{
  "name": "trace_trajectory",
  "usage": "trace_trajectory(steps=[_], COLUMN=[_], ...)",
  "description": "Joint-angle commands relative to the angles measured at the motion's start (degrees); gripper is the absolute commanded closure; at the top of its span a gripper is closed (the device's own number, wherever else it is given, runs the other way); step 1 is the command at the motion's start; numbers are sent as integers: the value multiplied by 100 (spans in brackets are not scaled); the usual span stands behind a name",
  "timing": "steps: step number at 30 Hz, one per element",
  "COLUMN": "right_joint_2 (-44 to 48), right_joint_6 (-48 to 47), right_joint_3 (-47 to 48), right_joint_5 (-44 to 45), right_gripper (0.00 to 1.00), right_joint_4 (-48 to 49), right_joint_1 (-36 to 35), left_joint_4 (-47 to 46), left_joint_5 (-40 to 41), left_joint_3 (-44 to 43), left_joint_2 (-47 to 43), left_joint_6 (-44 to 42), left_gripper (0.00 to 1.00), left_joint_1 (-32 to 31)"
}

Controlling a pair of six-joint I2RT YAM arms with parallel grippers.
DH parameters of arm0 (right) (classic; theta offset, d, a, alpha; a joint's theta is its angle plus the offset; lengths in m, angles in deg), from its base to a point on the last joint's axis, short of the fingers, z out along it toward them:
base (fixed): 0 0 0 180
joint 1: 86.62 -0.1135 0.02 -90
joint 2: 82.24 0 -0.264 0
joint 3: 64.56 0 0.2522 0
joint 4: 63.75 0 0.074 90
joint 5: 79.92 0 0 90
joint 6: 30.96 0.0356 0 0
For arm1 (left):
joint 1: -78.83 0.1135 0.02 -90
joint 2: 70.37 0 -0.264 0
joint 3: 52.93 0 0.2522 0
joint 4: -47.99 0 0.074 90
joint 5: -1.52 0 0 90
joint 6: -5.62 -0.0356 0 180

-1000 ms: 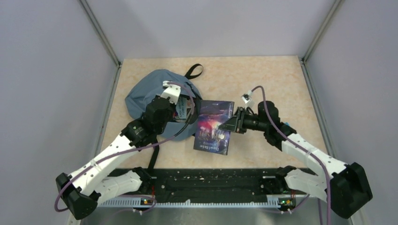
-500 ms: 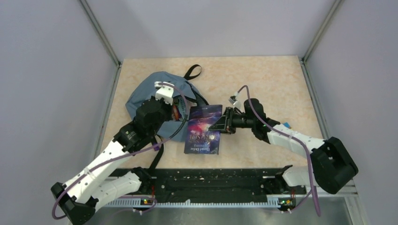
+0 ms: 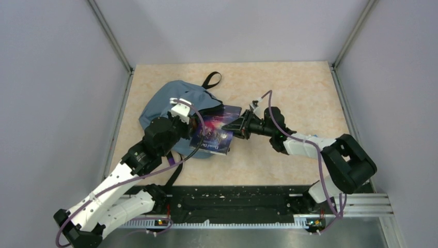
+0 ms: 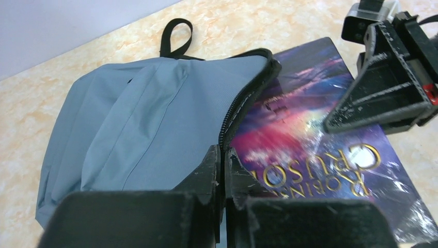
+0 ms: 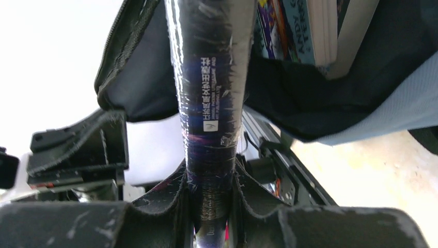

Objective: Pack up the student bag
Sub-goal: Place the book in the student bag.

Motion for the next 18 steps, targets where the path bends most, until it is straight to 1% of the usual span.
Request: trace_trajectory(steps=[1, 8, 11, 16, 18], right_joint_2=[38, -198, -478, -1126, -1321], right_joint_6=[611, 222, 32, -121, -239], right_joint_3=[351, 702, 983, 1458, 1595], right_joint_5=[756, 1760, 2121, 2596, 2946], right_gripper=[100, 100, 100, 100, 100], right_joint_4=[1330, 805, 621, 595, 482], right_joint_1=[-44, -151, -322, -684, -852], left_joint_4=[-774, -781, -781, -781, -790], left_joint_5=[-515, -789, -858, -888, -881], left_joint_3=[-30, 24, 27, 26, 36], left_joint_2=[-187, -160, -100, -8, 4], left_joint_6=[-58, 5, 47, 88, 101], left_gripper=[100, 100, 100, 100, 100], left_joint_1=[-18, -21, -18, -18, -9])
